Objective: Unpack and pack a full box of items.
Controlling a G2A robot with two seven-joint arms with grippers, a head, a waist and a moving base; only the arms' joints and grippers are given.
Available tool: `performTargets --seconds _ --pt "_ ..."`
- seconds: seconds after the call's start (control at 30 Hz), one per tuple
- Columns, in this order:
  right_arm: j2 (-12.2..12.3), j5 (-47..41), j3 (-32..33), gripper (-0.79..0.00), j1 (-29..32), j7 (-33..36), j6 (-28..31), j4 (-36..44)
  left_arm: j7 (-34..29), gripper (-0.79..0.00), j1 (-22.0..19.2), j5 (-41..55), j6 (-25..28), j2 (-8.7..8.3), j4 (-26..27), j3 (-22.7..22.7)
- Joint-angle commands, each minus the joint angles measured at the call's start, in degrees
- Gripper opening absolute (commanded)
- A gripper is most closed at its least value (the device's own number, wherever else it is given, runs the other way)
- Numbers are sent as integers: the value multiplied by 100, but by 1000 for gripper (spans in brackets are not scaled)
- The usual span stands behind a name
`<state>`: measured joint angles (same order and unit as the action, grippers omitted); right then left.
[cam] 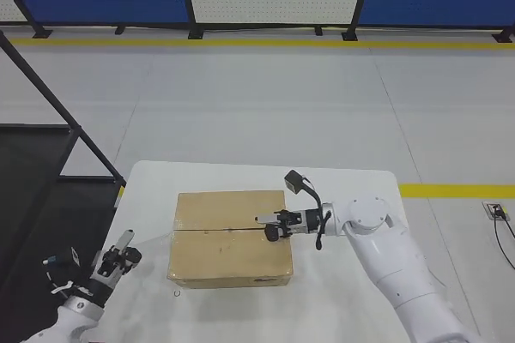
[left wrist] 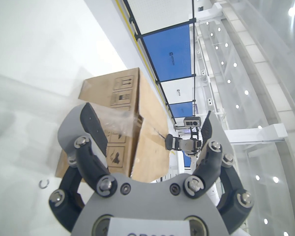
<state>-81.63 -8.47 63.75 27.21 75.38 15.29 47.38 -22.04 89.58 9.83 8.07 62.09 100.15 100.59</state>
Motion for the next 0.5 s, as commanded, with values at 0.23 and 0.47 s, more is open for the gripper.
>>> performTargets --seconds 0.23,0.47 --pt "47 -84 -27 0 -19 52 140 5 -83 0 48 -19 -46 1 -14 -46" --pt "57 -182 -82 0 -68 31 259 -78 91 0 -317 66 -543 55 -616 -451"
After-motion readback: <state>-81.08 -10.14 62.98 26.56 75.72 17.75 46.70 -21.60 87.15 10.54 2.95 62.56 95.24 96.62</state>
